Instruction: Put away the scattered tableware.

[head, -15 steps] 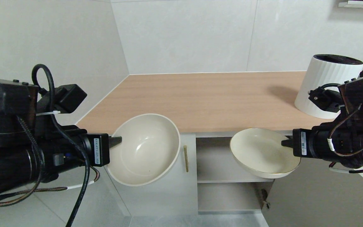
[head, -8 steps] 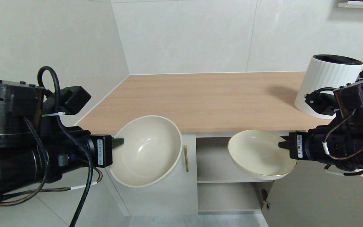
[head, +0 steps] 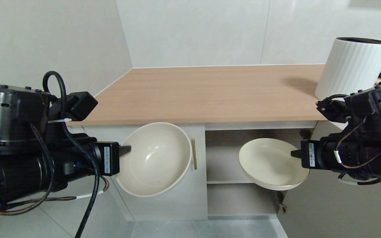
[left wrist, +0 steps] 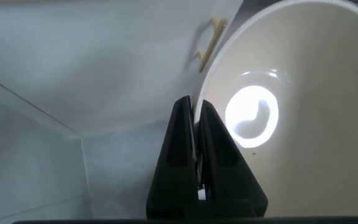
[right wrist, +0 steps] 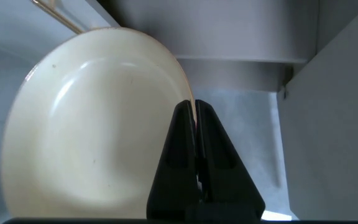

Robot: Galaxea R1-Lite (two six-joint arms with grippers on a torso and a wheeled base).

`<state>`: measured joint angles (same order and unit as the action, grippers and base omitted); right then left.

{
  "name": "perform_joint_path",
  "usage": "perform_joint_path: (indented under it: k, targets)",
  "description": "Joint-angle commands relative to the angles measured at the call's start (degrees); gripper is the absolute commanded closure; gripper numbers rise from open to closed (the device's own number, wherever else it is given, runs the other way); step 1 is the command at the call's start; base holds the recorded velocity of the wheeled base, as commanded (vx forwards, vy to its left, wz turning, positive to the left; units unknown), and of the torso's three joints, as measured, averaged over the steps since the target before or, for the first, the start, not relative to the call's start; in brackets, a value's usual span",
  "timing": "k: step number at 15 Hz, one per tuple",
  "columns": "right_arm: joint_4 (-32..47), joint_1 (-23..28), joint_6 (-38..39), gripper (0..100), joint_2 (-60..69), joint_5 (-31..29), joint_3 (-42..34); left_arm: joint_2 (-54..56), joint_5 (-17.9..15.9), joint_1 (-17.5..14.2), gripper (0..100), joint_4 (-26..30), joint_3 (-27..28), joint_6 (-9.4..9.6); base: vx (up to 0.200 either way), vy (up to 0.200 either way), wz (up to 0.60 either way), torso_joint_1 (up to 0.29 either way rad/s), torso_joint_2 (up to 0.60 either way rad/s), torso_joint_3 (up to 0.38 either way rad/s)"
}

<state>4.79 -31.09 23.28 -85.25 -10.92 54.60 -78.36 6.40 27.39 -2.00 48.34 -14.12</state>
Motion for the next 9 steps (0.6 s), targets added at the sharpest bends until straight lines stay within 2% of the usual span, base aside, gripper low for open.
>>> perform_joint_path:
  k: [1,9]
  targets:
    - [0.04,-0.03,0.01,100,-0.71,-0.06,-0.11,-0.21,0.02,-0.06,100,-0.02,0.0,-0.03,0.0,0.0,0.0,-0.154,0.48,0.3]
    - [-0.04,0.06,0.09,100,-1.94,-0.06,-0.11,-0.56,0.02,0.03,100,-0.02,0.0,-0.03,0.0,0.0,0.0,-0.122,0.45,0.321]
